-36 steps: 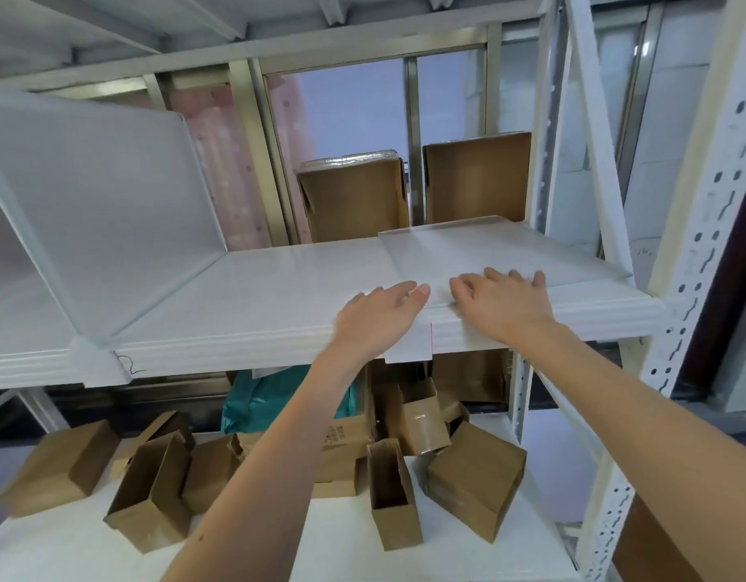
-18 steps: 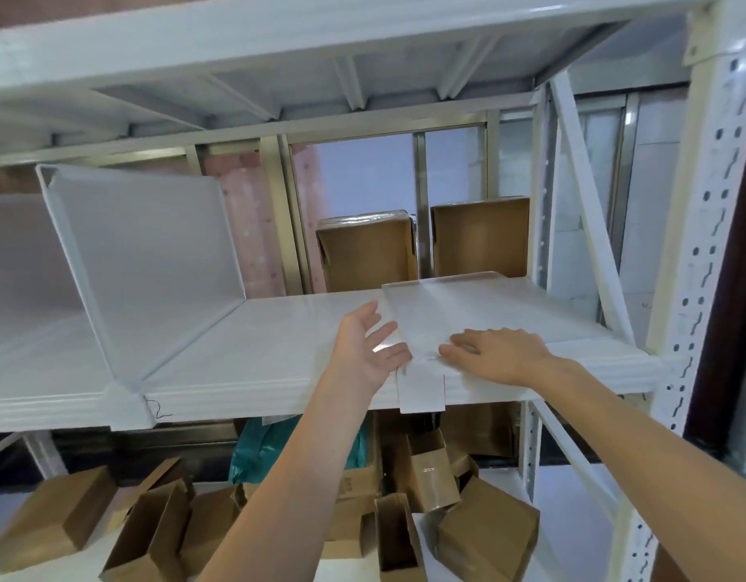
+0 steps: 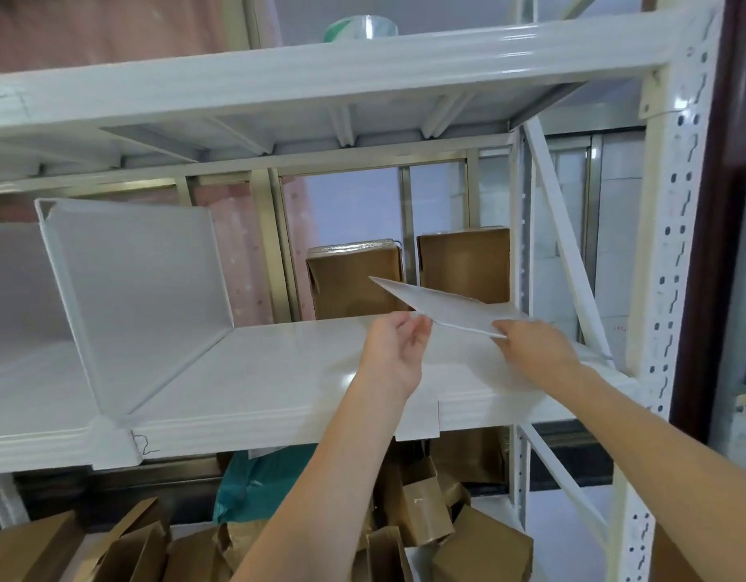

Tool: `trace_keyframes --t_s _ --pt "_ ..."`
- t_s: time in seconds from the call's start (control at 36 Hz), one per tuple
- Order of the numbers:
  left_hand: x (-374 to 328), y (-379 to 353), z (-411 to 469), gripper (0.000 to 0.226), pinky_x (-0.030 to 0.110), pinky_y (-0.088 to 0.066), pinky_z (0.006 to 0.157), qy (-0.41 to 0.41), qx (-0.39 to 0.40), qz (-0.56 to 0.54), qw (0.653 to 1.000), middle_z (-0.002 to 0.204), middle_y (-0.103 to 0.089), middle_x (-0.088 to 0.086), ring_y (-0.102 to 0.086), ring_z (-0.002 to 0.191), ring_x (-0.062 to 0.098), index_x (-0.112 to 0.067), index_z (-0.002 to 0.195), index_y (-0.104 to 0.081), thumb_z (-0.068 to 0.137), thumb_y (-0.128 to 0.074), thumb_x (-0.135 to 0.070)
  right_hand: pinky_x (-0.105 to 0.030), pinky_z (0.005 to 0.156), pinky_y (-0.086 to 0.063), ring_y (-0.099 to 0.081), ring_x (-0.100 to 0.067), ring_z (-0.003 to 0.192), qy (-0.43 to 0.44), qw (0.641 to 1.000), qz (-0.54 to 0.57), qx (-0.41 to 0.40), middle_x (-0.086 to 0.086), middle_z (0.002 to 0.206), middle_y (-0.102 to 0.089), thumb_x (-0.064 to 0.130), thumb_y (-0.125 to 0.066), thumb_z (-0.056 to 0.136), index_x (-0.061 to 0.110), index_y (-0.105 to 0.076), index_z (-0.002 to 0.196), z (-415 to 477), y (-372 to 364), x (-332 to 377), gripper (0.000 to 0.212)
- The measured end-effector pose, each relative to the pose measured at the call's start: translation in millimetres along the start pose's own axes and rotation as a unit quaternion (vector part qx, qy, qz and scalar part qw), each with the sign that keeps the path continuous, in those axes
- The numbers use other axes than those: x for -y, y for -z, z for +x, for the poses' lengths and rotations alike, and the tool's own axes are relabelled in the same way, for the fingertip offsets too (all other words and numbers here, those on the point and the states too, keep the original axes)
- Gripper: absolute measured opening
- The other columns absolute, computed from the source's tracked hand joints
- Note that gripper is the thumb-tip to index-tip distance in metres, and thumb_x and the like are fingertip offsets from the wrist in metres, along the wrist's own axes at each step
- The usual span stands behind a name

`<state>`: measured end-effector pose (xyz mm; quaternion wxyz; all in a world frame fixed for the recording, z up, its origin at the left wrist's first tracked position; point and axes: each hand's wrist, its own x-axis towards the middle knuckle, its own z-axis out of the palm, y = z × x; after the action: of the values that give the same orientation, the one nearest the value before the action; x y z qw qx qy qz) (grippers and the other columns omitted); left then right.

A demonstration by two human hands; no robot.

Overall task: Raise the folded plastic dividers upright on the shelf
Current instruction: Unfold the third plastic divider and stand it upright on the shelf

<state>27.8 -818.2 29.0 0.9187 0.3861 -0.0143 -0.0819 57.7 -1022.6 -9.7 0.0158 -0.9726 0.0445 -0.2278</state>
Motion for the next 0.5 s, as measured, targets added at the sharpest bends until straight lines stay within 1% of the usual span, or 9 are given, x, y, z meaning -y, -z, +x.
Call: trace_keyframes --t_s 0.08,0.14,0.22,0.31,0.36,0.42,0.44,0.47,0.5 --pt "3 3 6 0.023 0.033 -0.051 0.095 -0.038 0.022 0.05 0.998 0.112 -0.065 0.015 -0.064 0.106 0.023 0.001 0.116 -0.055 0.094 -0.05 -0.001 -0.029 0.065 -0.054 -0.06 -0.015 0.067 0.019 0.998 -0.03 -0.043 0.002 0.082 -0.063 0.036 -0.043 0.099 0.029 -0.062 0.113 -1 15 19 0.025" --pt "7 7 8 0.027 0.031 -0.054 0.09 -0.059 0.022 0.17 0.983 0.111 -0.067 0.008 -0.065 0.102 0.02 -0.01 0.117 -0.059 0.093 -0.051 0.0 -0.034 0.068 -0.057 -0.062 -0.019 0.067 0.037 0.997 -0.038 -0.06 0.002 0.077 -0.063 0.039 -0.042 0.098 0.028 -0.064 0.107 -1 27 38 0.027" --pt "19 8 3 0.038 0.033 -0.05 0.095 -0.052 0.073 0.404 0.91 0.118 -0.061 -0.003 -0.058 0.109 0.017 -0.024 0.121 -0.058 0.091 -0.052 0.0 -0.036 0.067 -0.056 -0.063 -0.022 0.067 0.048 0.996 0.0 -0.069 -0.001 0.079 -0.064 0.039 -0.04 0.098 0.024 -0.065 0.106 -3 45 72 0.031" --pt "31 5 -7 0.037 0.036 -0.045 0.099 -0.05 0.128 0.554 0.821 0.121 -0.058 0.001 -0.051 0.115 0.02 -0.019 0.124 -0.053 0.088 -0.057 -0.009 -0.036 0.064 -0.049 -0.058 -0.026 0.071 0.041 0.994 0.074 -0.069 -0.004 0.081 -0.057 0.045 -0.035 0.1 0.017 -0.063 0.103 -5 62 102 0.04" --pt "39 -1 -13 0.042 0.036 -0.046 0.096 -0.064 0.162 0.631 0.756 0.121 -0.058 0.002 -0.052 0.114 0.02 -0.018 0.124 -0.05 0.085 -0.062 -0.027 -0.036 0.062 -0.044 -0.056 -0.029 0.074 0.038 0.99 0.109 -0.075 -0.007 0.082 -0.055 0.041 -0.035 0.1 0.014 -0.062 0.103 -5 70 116 0.038" --pt "43 -3 -15 0.049 0.04 -0.042 0.1 -0.086 0.161 0.724 0.665 0.122 -0.056 0.004 -0.05 0.117 0.024 -0.021 0.118 -0.049 0.079 -0.048 -0.051 -0.034 0.062 -0.04 -0.054 -0.029 0.074 0.034 0.985 0.144 -0.085 -0.007 0.084 -0.055 0.037 -0.036 0.101 0.014 -0.06 0.103 -7 74 127 0.033" --pt "42 -2 -15 0.046 0.043 -0.041 0.101 -0.102 0.148 0.744 0.643 0.121 -0.056 0.007 -0.049 0.117 0.027 -0.022 0.11 -0.049 0.078 -0.036 -0.054 -0.034 0.062 -0.04 -0.054 -0.029 0.074 0.033 0.983 0.158 -0.088 -0.007 0.084 -0.055 0.036 -0.038 0.1 0.015 -0.059 0.102 -8 75 131 0.03" --pt "43 2 -7 0.038 0.046 -0.043 0.1 -0.1 0.125 0.741 0.652 0.118 -0.058 0.01 -0.051 0.115 0.031 -0.024 0.101 -0.049 0.079 -0.033 -0.051 -0.034 0.062 -0.04 -0.055 -0.029 0.075 0.032 0.981 0.171 -0.088 -0.007 0.084 -0.055 0.034 -0.039 0.1 0.016 -0.058 0.101 -10 77 134 0.027" --pt "42 7 -2 0.033 0.047 -0.046 0.097 -0.109 0.107 0.719 0.678 0.113 -0.06 0.012 -0.054 0.111 0.033 -0.023 0.095 -0.05 0.08 -0.034 -0.048 -0.033 0.062 -0.041 -0.056 -0.029 0.075 0.033 0.978 0.185 -0.089 -0.007 0.084 -0.055 0.033 -0.04 0.1 0.017 -0.058 0.101 -12 78 136 0.025"
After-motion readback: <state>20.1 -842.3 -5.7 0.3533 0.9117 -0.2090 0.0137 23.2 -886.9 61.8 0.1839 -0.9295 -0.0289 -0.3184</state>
